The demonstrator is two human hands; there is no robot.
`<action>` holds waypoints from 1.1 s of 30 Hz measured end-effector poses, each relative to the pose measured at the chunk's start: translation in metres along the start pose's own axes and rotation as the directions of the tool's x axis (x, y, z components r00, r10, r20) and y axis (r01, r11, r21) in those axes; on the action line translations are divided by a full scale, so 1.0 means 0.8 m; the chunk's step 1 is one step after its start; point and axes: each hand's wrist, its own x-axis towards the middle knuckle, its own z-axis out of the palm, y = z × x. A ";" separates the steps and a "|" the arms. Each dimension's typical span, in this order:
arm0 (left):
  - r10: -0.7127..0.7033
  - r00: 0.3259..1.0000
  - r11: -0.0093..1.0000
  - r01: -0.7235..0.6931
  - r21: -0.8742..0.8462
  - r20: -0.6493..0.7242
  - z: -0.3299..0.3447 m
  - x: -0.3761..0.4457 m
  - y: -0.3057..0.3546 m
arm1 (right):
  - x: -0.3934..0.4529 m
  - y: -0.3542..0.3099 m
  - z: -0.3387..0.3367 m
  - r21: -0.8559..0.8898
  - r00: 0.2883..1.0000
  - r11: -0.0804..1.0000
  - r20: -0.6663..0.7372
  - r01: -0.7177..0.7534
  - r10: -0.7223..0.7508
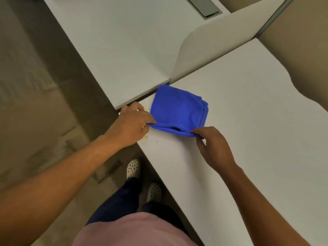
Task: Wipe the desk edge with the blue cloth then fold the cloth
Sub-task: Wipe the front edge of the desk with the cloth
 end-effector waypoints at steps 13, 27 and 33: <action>-0.140 0.942 0.969 0.194 0.152 -0.306 0.087 -0.124 0.051 | -0.070 0.014 0.017 0.022 0.984 0.989 0.106 0.144 -0.145; -0.903 0.383 0.364 0.446 -0.818 -0.193 0.193 -0.131 0.157 | 0.054 -0.071 0.121 -0.283 0.955 0.932 0.250 0.228 -0.158; -0.911 0.362 0.358 0.457 -0.814 -0.198 0.211 -0.084 0.195 | 0.137 -0.068 0.139 -0.322 0.969 0.921 0.183 0.218 -0.165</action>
